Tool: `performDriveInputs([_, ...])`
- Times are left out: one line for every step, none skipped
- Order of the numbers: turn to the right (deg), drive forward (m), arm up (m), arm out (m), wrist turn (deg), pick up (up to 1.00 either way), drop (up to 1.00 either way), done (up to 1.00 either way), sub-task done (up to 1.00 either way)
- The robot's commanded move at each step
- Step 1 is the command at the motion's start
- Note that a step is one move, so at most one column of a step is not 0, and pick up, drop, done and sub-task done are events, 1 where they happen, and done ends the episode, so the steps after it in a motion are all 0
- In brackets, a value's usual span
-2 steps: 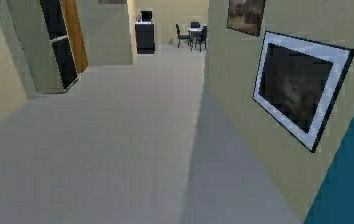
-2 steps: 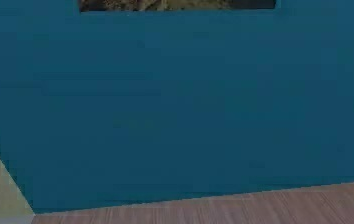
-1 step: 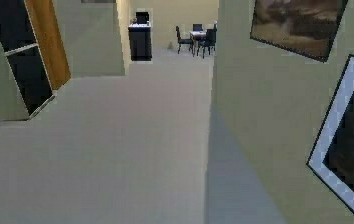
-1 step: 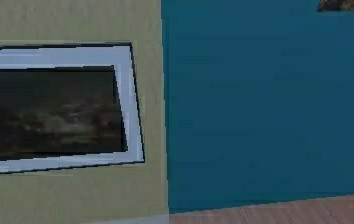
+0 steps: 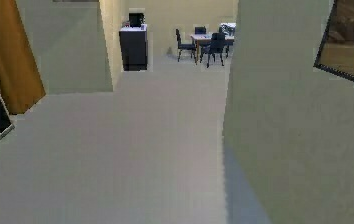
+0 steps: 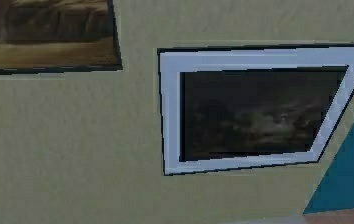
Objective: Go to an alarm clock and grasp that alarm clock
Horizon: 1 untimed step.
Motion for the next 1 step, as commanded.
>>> performDriveInputs([0.0, 1.0, 0.0, 0.0, 0.0, 0.0, 0.0, 0.0, 0.0])
